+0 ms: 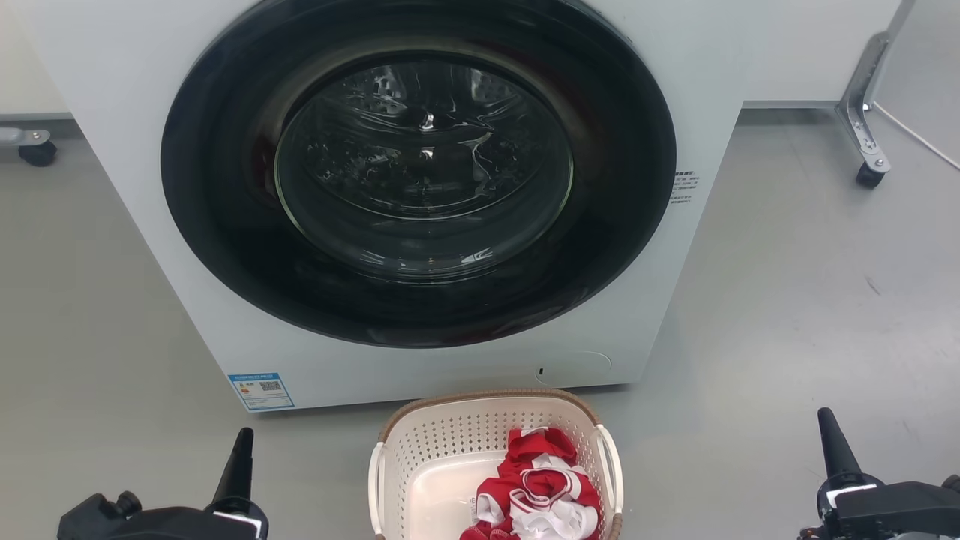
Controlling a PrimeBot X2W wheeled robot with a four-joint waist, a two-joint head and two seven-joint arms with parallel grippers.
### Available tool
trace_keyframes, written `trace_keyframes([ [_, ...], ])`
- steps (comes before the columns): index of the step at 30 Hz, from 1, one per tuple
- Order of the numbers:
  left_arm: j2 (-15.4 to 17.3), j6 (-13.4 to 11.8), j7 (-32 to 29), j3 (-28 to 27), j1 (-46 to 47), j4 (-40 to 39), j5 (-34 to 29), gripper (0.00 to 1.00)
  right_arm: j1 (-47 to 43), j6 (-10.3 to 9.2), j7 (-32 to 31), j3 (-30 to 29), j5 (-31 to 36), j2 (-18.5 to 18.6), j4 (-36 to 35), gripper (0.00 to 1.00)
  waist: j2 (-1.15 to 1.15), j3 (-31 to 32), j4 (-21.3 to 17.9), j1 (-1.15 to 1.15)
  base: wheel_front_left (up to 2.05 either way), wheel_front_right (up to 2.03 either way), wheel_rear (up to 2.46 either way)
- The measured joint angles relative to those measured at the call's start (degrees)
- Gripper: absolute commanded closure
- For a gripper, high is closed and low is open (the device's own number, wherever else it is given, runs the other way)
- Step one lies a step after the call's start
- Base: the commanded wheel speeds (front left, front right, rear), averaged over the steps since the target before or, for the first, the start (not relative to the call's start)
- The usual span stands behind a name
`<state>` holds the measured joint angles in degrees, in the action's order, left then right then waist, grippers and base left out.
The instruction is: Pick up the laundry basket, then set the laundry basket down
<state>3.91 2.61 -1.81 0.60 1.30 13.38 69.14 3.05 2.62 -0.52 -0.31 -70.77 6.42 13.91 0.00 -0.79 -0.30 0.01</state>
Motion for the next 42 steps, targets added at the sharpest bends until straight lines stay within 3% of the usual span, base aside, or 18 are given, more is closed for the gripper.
trace_keyframes([
  [28, -1.34, 4.04, -4.50, -5.65, 3.21, 3.25, 21.30, 1.00, 1.89, 4.03, -5.63, -7.08, -20.12, -3.75, 3.01, 1.00, 0.00, 0.68, 0.29, 0.00, 0.00, 0.00, 0.00],
  [42, -1.45, 4.46, -4.68, -5.84, 3.25, 3.46, 22.56, 1.00, 2.16, 4.21, -5.98, -7.33, -20.65, -3.90, 3.15, 1.00, 0.00, 0.69, 0.29, 0.00, 0.00, 0.00, 0.00],
])
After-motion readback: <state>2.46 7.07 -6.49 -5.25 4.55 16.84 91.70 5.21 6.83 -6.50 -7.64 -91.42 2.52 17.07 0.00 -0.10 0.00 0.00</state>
